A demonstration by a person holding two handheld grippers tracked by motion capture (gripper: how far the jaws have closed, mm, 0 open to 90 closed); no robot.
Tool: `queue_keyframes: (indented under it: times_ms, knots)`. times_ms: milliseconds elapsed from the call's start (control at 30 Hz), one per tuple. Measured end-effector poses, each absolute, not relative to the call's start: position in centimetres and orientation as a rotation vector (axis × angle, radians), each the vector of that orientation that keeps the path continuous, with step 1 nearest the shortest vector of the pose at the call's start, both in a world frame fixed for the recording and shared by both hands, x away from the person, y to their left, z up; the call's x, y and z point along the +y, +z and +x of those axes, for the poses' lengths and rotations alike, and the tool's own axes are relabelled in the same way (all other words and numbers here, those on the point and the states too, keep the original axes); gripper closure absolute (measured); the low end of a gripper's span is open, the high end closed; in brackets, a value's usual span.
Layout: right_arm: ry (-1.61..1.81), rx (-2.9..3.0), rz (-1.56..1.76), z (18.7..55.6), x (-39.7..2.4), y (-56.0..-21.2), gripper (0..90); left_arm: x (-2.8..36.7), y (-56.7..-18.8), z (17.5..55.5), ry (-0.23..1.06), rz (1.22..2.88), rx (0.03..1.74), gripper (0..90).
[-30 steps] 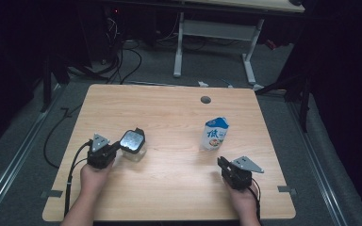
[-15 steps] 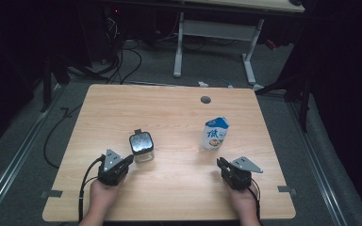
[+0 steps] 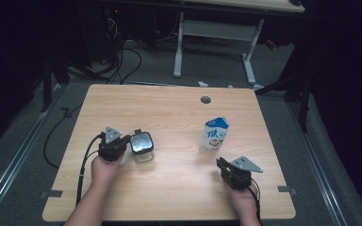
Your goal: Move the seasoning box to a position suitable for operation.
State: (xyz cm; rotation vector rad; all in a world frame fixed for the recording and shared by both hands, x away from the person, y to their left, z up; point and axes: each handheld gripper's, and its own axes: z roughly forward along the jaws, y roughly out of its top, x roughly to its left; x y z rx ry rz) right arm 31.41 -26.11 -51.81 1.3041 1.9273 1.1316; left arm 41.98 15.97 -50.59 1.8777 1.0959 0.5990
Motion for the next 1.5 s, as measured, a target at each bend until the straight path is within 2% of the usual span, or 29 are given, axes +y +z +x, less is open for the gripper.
queue_keyframes:
  times_ms: [300,600,867,1100,1233,1500]
  knots:
    - [1.123,1.925,1.303,31.2,-26.2,-51.8,80.7,15.5,-50.6,41.2,0.573,1.899,1.055,90.0]
    - [1.118,1.947,1.263,31.2,-25.5,-51.8,80.7,14.0,-50.3,36.8,0.555,1.912,1.081,90.0]
    - [1.160,1.955,1.254,31.1,-25.6,-51.7,80.7,12.2,-50.4,34.9,0.544,1.944,1.063,90.0]
    - [1.157,1.966,1.251,31.4,-25.6,-51.8,80.6,11.2,-50.8,34.5,0.524,1.971,1.017,90.0]
    - [1.158,1.968,1.254,31.3,-25.5,-51.9,80.6,11.9,-51.0,34.5,0.533,1.946,1.044,90.0]
    - [1.142,1.984,1.247,31.4,-25.3,-52.0,80.6,14.0,-50.3,37.7,0.593,1.927,1.106,90.0]
